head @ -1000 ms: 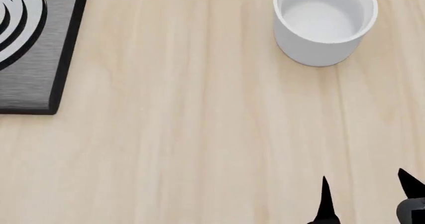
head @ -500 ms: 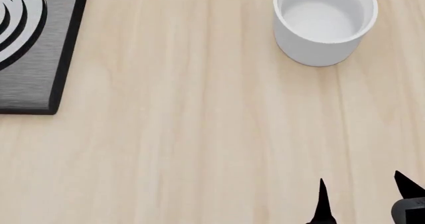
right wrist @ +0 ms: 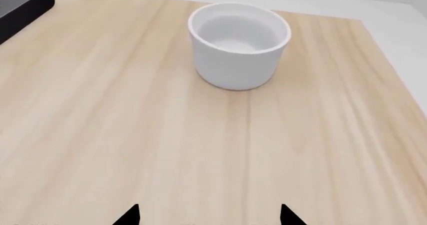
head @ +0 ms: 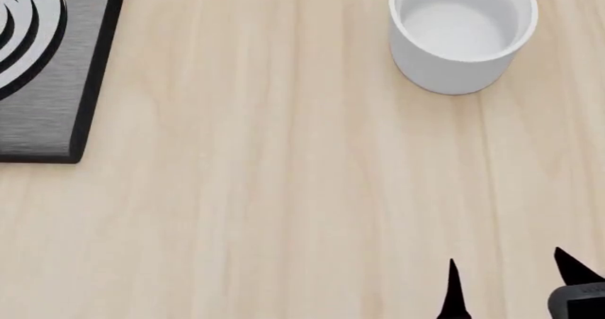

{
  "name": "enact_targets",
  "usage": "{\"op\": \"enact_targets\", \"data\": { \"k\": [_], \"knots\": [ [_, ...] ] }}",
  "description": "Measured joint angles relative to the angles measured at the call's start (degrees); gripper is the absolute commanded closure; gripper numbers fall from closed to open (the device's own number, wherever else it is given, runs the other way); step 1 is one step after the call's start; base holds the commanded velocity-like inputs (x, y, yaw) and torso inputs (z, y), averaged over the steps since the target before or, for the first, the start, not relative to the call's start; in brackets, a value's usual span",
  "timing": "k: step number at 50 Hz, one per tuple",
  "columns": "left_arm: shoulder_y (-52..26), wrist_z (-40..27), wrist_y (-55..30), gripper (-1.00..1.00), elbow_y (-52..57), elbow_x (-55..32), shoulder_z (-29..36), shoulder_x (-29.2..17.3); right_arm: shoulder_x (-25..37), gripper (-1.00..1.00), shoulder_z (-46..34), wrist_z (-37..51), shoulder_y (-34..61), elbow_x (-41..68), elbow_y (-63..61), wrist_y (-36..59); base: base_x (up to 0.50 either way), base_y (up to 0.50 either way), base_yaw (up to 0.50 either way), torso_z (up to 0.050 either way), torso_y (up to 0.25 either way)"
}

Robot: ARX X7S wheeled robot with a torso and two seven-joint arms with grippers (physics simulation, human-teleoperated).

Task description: Put the frying pan on the cabinet shelf.

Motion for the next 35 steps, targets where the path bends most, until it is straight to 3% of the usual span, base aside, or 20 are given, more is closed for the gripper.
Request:
{"op": "enact_targets", "data": {
  "k": [9,10,35],
  "knots": [
    [0.28,0.34,-0.05,1.00,-0.15,0.41,-0.21,0.14,-0.10,-1.00,-0.55,-0.02,0.10,-0.32,0.15,-0.21,0.00,0.00,0.00,0.001,0.001],
    [0.30,0.40,-0.09,-1.00,-0.16,0.47,-0.24,0.15,-0.10,-1.00,-0.58,-0.03,0.05,-0.35,0.15,-0.24,0.00,0.00,0.00,0.000,0.000],
    [-4.15,0.47,-2.36,-1.00,-2.23,4.96,-0.07,1.36,0.05,-1.00,0.20,-0.12,-2.00,-0.26,-0.60,-1.27,0.00,0.00,0.00,0.000,0.000]
  ]
}}
